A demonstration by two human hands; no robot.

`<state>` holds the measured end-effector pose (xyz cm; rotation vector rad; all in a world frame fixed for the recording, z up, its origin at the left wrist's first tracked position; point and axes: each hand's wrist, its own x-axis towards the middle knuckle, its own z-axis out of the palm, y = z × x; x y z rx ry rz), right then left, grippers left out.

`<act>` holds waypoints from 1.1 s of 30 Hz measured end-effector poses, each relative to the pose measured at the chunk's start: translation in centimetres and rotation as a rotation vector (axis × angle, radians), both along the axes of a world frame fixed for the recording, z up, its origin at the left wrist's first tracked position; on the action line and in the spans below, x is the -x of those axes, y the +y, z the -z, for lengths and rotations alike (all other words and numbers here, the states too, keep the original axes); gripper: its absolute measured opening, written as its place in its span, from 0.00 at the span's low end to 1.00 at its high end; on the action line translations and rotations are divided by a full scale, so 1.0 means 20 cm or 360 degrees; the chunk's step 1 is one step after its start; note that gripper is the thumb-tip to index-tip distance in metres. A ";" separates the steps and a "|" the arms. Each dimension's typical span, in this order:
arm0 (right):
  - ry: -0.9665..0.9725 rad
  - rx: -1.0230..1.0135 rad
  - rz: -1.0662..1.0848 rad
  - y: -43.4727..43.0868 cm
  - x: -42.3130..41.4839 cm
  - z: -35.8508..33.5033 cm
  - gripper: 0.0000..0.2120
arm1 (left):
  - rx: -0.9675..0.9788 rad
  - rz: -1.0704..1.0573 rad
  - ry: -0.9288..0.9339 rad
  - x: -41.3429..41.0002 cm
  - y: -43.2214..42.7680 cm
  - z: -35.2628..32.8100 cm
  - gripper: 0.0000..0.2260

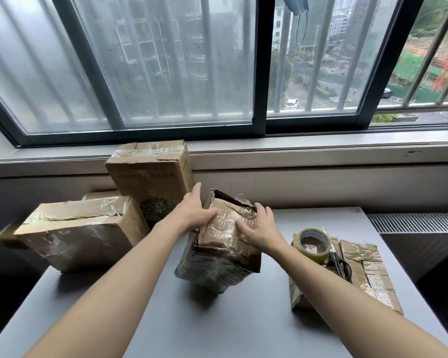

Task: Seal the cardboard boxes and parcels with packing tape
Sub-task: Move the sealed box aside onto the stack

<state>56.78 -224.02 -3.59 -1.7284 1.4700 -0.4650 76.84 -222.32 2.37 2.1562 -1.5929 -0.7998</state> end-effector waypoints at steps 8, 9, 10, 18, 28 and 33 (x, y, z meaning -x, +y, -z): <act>-0.0098 -0.0025 -0.0062 0.00 -0.05 0.00 0.52 | 0.0112 0.0053 -0.0127 -0.17 0.03 -0.04 0.30; 0.0022 -0.0100 -0.0002 0.00 -0.06 0.00 0.50 | 0.0062 0.0050 -0.0146 -0.19 0.03 -0.05 0.35; 0.0203 -0.0206 0.0016 0.00 -0.07 -0.02 0.47 | -0.0014 0.0055 -0.0205 -0.21 0.02 -0.05 0.36; -0.0088 -0.0434 0.0318 -0.03 -0.18 0.03 0.39 | 0.0040 -0.0190 0.0023 -0.28 0.07 0.03 0.21; -0.0035 0.0104 0.0234 -0.12 -0.15 -0.10 0.31 | -0.0224 -0.0280 0.0439 -0.08 0.17 0.14 0.23; 0.0370 0.0085 -0.0003 -0.15 -0.10 -0.09 0.31 | -0.0317 -0.0313 0.0539 -0.07 0.17 0.18 0.27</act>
